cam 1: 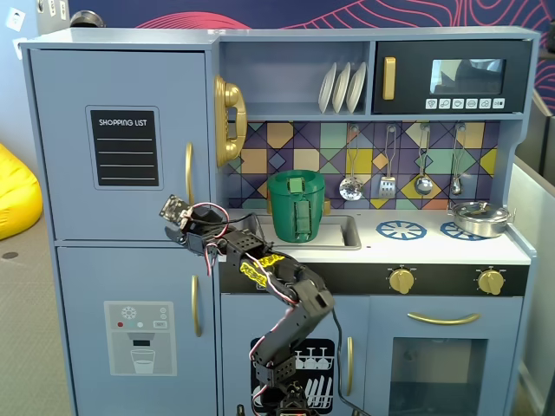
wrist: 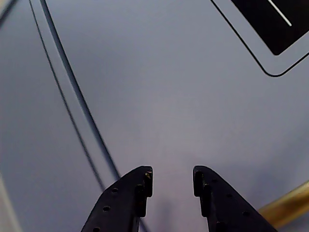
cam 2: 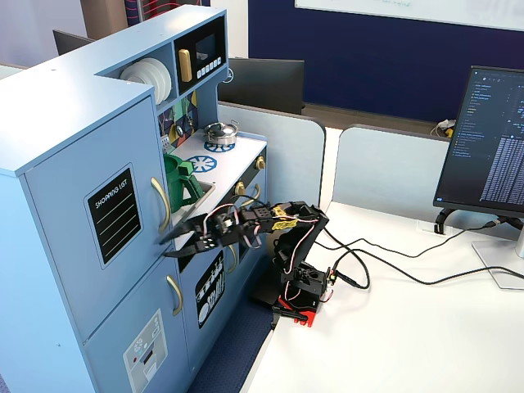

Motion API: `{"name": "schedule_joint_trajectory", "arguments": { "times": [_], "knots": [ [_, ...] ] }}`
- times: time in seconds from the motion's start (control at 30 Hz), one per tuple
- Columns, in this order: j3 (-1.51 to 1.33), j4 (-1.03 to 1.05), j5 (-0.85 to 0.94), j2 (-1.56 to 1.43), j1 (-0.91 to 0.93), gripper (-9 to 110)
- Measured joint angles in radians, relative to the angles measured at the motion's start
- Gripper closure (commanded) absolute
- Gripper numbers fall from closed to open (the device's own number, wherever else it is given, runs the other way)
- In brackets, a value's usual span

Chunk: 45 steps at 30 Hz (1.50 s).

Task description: Close the left cabinet door

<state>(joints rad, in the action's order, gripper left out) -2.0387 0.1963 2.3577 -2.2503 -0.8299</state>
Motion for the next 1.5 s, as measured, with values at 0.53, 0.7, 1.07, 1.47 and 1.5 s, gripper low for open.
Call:
{"name": "schedule_joint_trajectory", "arguments": {
  "times": [0.53,0.7,1.07,1.47,1.5],
  "knots": [
    [-0.578,0.713,-0.374,-0.577,0.525,102],
    [-0.802,0.876,-0.499,-0.716,0.848,102],
    [-0.95,1.17,-0.712,-0.911,0.891,102],
    [-0.942,1.172,-0.804,-0.934,0.865,100],
    [-0.942,1.172,-0.805,-0.934,0.864,100]
  ]
}}
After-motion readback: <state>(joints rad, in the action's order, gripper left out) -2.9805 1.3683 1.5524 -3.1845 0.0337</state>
